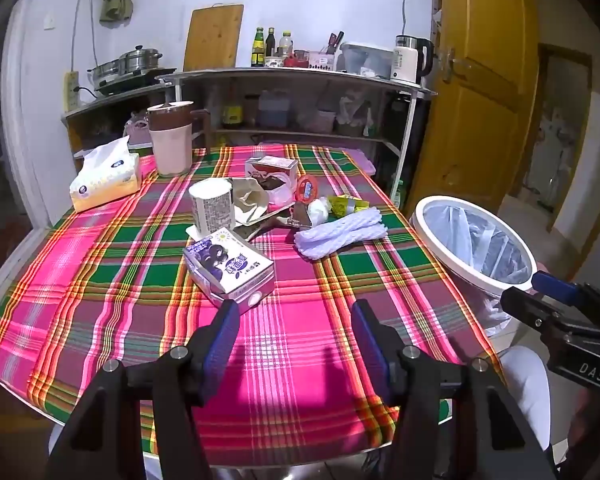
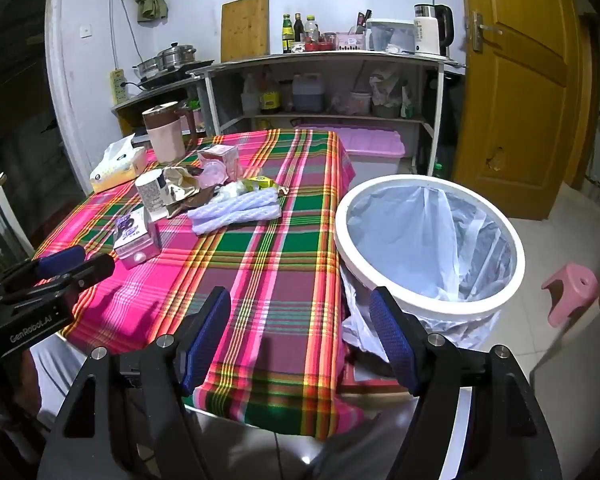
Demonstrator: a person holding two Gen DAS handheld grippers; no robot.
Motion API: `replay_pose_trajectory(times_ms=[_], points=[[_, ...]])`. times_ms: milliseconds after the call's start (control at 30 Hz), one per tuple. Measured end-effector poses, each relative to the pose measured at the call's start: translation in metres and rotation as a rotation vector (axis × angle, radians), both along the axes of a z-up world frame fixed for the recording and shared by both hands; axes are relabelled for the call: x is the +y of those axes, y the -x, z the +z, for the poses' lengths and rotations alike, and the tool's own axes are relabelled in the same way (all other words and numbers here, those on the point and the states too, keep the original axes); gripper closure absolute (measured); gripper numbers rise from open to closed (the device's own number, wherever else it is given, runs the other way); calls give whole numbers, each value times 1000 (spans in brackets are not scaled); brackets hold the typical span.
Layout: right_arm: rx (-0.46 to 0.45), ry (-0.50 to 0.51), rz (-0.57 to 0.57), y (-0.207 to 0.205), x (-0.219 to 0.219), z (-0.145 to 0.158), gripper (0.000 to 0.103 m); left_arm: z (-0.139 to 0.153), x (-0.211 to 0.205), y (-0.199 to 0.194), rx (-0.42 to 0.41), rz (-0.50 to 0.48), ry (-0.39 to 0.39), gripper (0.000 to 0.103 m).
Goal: Collect trash
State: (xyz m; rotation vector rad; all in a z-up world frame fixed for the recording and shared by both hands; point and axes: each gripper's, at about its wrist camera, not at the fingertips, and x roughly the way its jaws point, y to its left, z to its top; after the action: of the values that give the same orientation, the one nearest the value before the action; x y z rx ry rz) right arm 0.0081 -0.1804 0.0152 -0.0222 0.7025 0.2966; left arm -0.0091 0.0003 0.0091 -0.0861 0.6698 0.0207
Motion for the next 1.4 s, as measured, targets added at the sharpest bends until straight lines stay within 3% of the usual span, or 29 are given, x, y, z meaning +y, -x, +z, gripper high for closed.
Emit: replay_pose_trajectory(times_ms=[1400], points=[[3, 2, -1, -1, -2, 2, 31, 0, -3, 0, 0, 2, -4, 45]])
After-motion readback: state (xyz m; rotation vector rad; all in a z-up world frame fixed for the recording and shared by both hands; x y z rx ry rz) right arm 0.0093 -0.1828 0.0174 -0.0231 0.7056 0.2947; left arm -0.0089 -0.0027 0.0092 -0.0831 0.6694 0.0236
